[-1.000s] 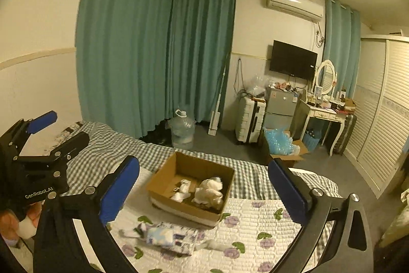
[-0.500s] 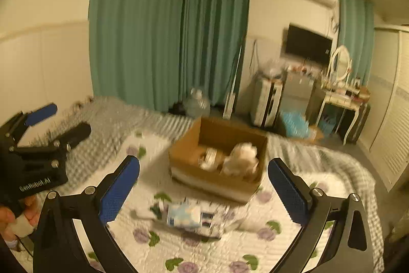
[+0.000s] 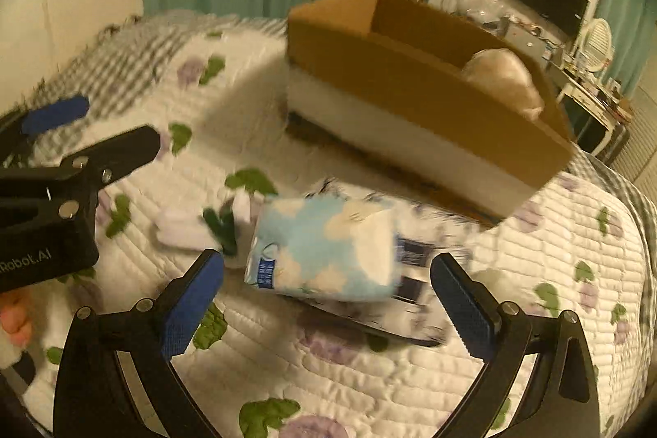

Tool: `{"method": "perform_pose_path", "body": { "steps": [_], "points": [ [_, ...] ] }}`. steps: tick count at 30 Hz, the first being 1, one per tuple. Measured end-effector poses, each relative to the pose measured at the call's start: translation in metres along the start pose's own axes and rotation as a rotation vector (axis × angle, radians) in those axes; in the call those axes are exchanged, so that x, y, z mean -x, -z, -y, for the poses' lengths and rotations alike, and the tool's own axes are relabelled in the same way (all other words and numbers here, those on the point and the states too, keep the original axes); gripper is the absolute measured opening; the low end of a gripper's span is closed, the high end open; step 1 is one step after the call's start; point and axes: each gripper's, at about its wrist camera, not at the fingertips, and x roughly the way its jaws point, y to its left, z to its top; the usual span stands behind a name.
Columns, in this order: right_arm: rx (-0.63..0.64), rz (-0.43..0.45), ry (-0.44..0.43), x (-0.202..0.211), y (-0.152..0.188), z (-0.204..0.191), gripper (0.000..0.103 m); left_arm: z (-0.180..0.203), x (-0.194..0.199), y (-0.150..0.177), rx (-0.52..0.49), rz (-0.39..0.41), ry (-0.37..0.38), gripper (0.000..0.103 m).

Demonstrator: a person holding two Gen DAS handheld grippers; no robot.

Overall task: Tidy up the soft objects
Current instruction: 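Grasp the blue floral tissue pack with the right tool while the left grasps the white socks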

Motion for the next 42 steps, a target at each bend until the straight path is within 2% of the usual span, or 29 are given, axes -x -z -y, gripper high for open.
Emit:
{"method": "perform_pose_path", "body": {
  "steps": [2,3,4,9,11,16,20,23,25,26,28,29,32,37,42],
  "points": [
    [0.004,-0.016,0.002,-0.010,0.002,-0.002,0.091,-0.002,-0.007,0.002,0.000,-0.016,-0.011,0.096],
    [-0.002,-0.021,0.003,-0.012,0.004,-0.001,0.076,-0.002,-0.009,0.003,0.001,-0.024,-0.014,0.096],
    [-0.009,-0.026,0.000,-0.012,0.003,0.001,0.074,-0.001,-0.011,0.003,0.001,-0.028,-0.014,0.096],
    [-0.071,0.015,0.023,0.009,0.000,0.022,0.074,0.011,-0.020,0.012,-0.027,-0.070,0.000,0.096],
    [-0.111,0.030,0.047,0.016,0.001,0.033,0.074,0.020,-0.023,0.017,-0.041,-0.098,0.032,0.096],
    [-0.187,0.020,0.047,0.017,0.006,0.053,0.074,0.042,-0.038,0.033,-0.085,-0.170,0.073,0.095],
    [-0.196,0.005,0.059,0.015,0.008,0.057,0.074,0.052,-0.049,0.043,-0.087,-0.217,0.094,0.095],
    [-0.194,-0.001,0.059,0.011,0.008,0.056,0.074,0.055,-0.053,0.043,-0.082,-0.218,0.100,0.094],
    [-0.192,-0.006,0.061,0.009,0.009,0.054,0.074,0.058,-0.056,0.041,-0.092,-0.205,0.101,0.084],
    [-0.191,-0.008,0.061,0.008,0.009,0.054,0.074,0.059,-0.056,0.041,-0.091,-0.193,0.108,0.074],
    [-0.191,-0.008,0.062,0.009,0.010,0.054,0.074,0.059,-0.060,0.040,-0.077,-0.194,0.138,0.062],
    [-0.191,-0.008,0.062,0.009,0.009,0.054,0.074,0.059,-0.062,0.041,-0.074,-0.207,0.148,0.049],
    [-0.196,-0.003,0.059,0.010,0.009,0.055,0.074,0.059,-0.065,0.045,-0.082,-0.226,0.170,0.039],
    [-0.199,0.016,0.050,0.021,0.013,0.057,0.074,0.059,-0.049,0.051,-0.103,-0.188,0.179,0.039],
    [-0.210,0.045,0.037,0.043,0.018,0.059,0.074,0.049,-0.020,0.046,-0.072,-0.158,0.178,0.039]
  ]
}}
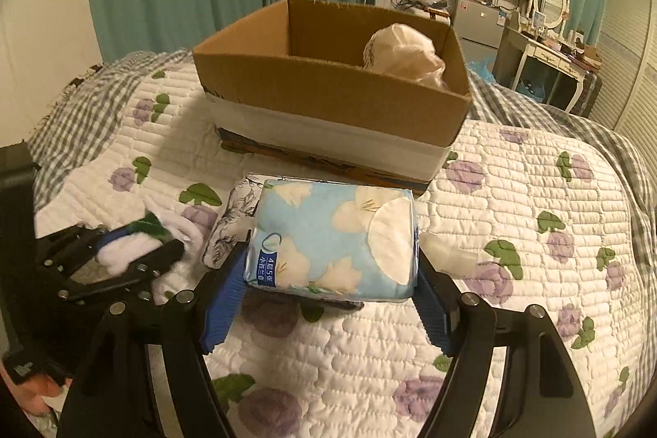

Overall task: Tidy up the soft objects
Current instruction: 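Grasp the blue floral tissue pack with the right tool while the left grasps the white socks, then lower the tissue pack and socks into the box and open both tools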

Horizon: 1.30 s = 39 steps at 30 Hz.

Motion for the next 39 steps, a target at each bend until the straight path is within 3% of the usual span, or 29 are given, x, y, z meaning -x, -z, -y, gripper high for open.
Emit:
{"method": "perform_pose_path", "body": {
  "steps": [20,30,39],
  "points": [
    [0.011,0.107,-0.018,0.117,-0.002,0.007,0.074,0.036,0.124,-0.031,-0.074,0.192,0.023,0.039],
    [0.091,0.260,0.021,0.171,-0.076,0.018,0.074,0.052,0.153,-0.099,-0.145,0.297,0.041,0.039],
    [0.050,0.301,-0.027,0.138,-0.155,0.050,0.074,0.058,0.109,-0.169,-0.149,0.335,0.006,0.039]
  ]
}}
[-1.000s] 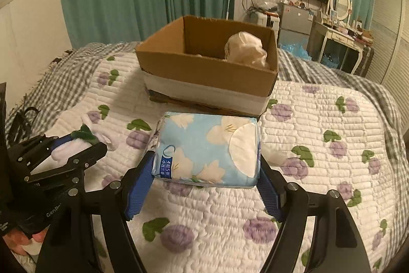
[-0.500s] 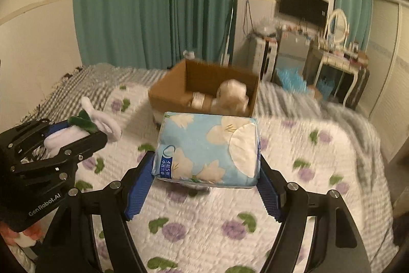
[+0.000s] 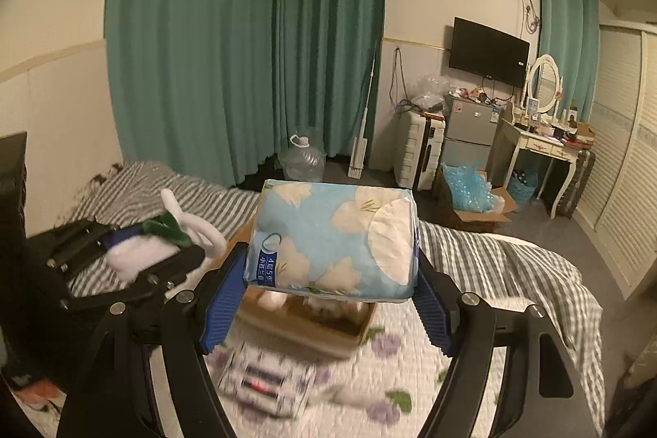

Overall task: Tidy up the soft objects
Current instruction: 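Lower the tissue pack and socks into the box and open both tools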

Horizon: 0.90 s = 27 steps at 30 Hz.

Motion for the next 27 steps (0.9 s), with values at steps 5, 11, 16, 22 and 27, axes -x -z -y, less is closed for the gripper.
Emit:
{"method": "perform_pose_path", "body": {
  "steps": [5,11,16,22,27],
  "points": [
    [-0.062,-0.058,-0.052,-0.073,-0.013,0.020,0.074,-0.009,-0.060,-0.011,-0.018,-0.020,-0.022,0.039],
    [-0.071,-0.156,-0.031,-0.162,-0.003,0.031,0.074,-0.020,-0.129,0.000,0.000,-0.084,-0.044,0.039],
    [-0.077,-0.200,-0.007,-0.214,0.010,0.037,0.075,-0.028,-0.171,0.018,0.028,-0.131,-0.039,0.042],
    [-0.108,-0.133,0.022,-0.212,0.009,0.046,0.091,-0.026,-0.182,0.018,0.052,-0.123,0.002,0.075],
    [-0.100,-0.065,0.055,-0.165,-0.008,0.052,0.092,-0.022,-0.158,-0.002,0.073,-0.066,-0.029,0.076]
  ]
}}
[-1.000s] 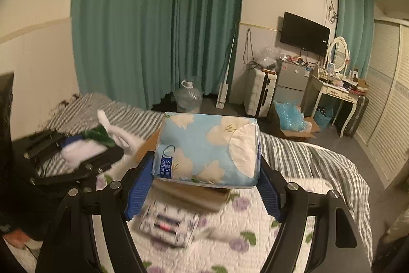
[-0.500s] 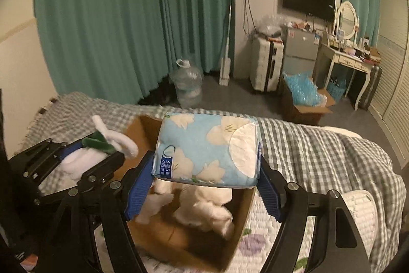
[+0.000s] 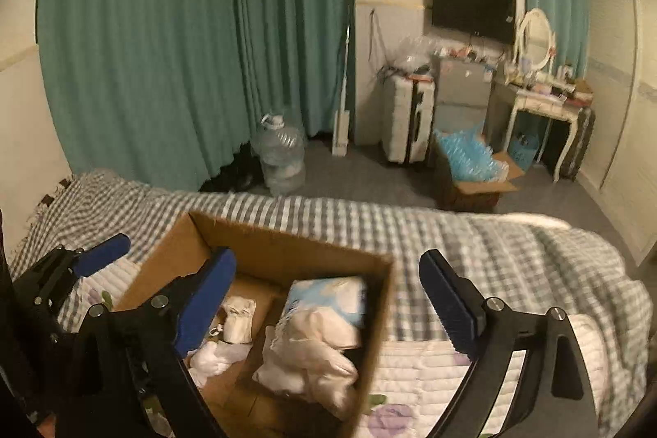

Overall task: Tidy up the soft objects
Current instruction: 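Lower the tissue pack and socks into the box and open both tools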

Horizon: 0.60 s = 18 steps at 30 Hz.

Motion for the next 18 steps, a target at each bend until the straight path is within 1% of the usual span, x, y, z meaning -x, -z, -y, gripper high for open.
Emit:
{"method": "perform_pose_path", "body": {
  "steps": [1,2,4,5,6,7,8,9,10,11,12,13,14,16,18],
  "points": [
    [0.000,0.027,0.010,0.017,-0.005,0.003,0.092,0.003,0.009,-0.006,-0.005,0.012,-0.009,0.076],
    [0.001,0.044,0.011,0.034,-0.009,0.003,0.093,0.008,0.026,-0.014,-0.013,0.037,-0.031,0.076],
    [0.003,0.068,0.008,0.064,-0.017,0.005,0.094,0.015,0.053,-0.028,-0.019,0.074,-0.044,0.077],
    [0.005,0.091,0.017,0.088,-0.023,0.008,0.094,0.016,0.065,-0.034,-0.019,0.089,-0.048,0.078],
    [0.010,0.105,0.020,0.104,-0.027,0.011,0.096,0.020,0.085,-0.041,-0.019,0.118,-0.049,0.089],
    [0.016,0.123,0.031,0.127,-0.031,0.013,0.097,0.021,0.096,-0.045,-0.020,0.135,-0.049,0.095],
    [0.021,0.131,0.037,0.140,-0.034,0.015,0.098,0.025,0.121,-0.052,-0.017,0.169,-0.049,0.097],
    [0.029,0.149,0.045,0.164,-0.036,0.017,0.099,0.025,0.132,-0.054,-0.012,0.187,-0.052,0.098],
    [0.036,0.160,0.052,0.181,-0.037,0.018,0.100,0.028,0.156,-0.058,-0.005,0.224,-0.055,0.098],
    [0.043,0.167,0.058,0.193,-0.038,0.016,0.101,0.028,0.172,-0.060,-0.002,0.240,-0.058,0.098],
    [0.052,0.182,0.067,0.211,-0.037,0.017,0.101,0.028,0.180,-0.061,-0.001,0.244,-0.057,0.098],
    [0.059,0.194,0.076,0.225,-0.034,0.017,0.101,0.030,0.195,-0.062,0.009,0.242,-0.052,0.098],
    [0.066,0.198,0.081,0.236,-0.032,0.017,0.101,0.032,0.211,-0.062,0.012,0.257,-0.044,0.098],
    [0.076,0.193,0.078,0.257,-0.022,0.013,0.101,0.034,0.231,-0.059,0.011,0.268,-0.047,0.098],
    [0.083,0.173,0.061,0.272,-0.010,0.011,0.101,0.036,0.243,-0.054,0.009,0.263,-0.044,0.098]
  ]
}}
